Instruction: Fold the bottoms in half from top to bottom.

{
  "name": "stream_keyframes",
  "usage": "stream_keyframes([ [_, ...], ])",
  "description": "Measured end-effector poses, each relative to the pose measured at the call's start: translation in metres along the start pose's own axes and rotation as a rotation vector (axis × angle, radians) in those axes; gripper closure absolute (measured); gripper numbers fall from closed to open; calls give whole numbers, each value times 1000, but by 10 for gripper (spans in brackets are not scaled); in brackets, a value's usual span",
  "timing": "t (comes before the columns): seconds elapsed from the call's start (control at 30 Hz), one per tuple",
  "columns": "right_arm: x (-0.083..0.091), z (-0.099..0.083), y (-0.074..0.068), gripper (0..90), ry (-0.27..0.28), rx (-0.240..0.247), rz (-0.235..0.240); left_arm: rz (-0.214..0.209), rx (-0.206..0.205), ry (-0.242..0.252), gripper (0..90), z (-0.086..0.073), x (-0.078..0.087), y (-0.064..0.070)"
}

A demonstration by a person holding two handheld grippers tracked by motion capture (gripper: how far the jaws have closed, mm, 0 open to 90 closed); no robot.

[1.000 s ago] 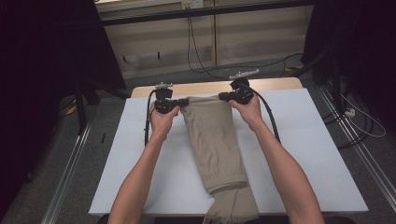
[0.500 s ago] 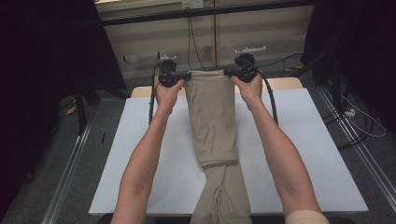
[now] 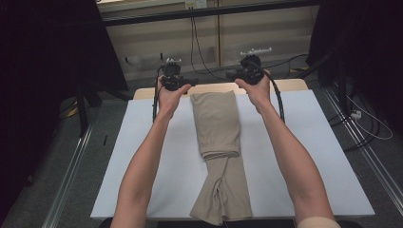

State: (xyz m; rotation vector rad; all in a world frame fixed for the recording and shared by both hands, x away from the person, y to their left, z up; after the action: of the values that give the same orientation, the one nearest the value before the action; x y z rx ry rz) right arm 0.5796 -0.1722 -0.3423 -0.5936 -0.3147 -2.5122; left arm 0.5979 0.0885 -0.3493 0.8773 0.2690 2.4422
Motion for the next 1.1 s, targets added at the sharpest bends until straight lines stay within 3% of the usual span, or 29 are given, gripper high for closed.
stream_keyframes([
  [0.13, 23, -30, -31, 453, -11, 39, 113, -70, -11, -10, 190, -29, 21, 12],
  [0.23, 47, -60, -64, 459, -45, 100, 188, -73, -50, -38, 189, -64, 39, 21],
  [0.37, 84, -104, -108, 508, -85, 148, 289, -117, -93, -91, 201, -115, 64, 29],
  [0.47, 108, -127, -132, 553, -104, 168, 342, -115, -92, -165, 218, -153, 80, 33],
  [0.53, 121, -136, -146, 615, -129, 190, 372, -140, -116, -220, 233, -181, 97, 37],
  [0.63, 144, -155, -172, 676, -156, 207, 460, -173, -113, -278, 307, -213, 120, 45],
  [0.7, 155, -170, -186, 686, -196, 256, 454, -198, -117, -329, 356, -234, 136, 50],
  [0.8, 169, -188, -193, 686, -240, 260, 439, -224, -122, -396, 417, -264, 156, 58],
  [0.9, 184, -207, -194, 619, -264, 236, 414, -227, -137, -440, 372, -282, 164, 61],
  [0.97, 189, -214, -196, 584, -271, 232, 415, -226, -209, -410, 320, -288, 167, 64],
  [1.03, 191, -218, -202, 577, -276, 268, 407, -209, -215, -418, 325, -288, 167, 67],
  [1.07, 192, -218, -204, 587, -278, 290, 394, -207, -237, -418, 327, -290, 167, 71],
  [1.1, 192, -217, -206, 664, -286, 313, 372, -181, -282, -413, 365, -291, 168, 74],
])
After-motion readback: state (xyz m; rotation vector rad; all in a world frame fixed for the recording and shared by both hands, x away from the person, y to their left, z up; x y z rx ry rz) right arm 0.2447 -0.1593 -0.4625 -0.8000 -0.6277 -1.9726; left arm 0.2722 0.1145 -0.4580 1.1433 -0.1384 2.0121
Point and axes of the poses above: each handheld gripper's, and its own axes: x roughly backward along the jaws, z roughly out of its top, y roughly to its right, the point moved 2 cm from there along -x, roughly forward along the jaws, and after that the axes turned 15 degrees about x, right-handed, at the moved point
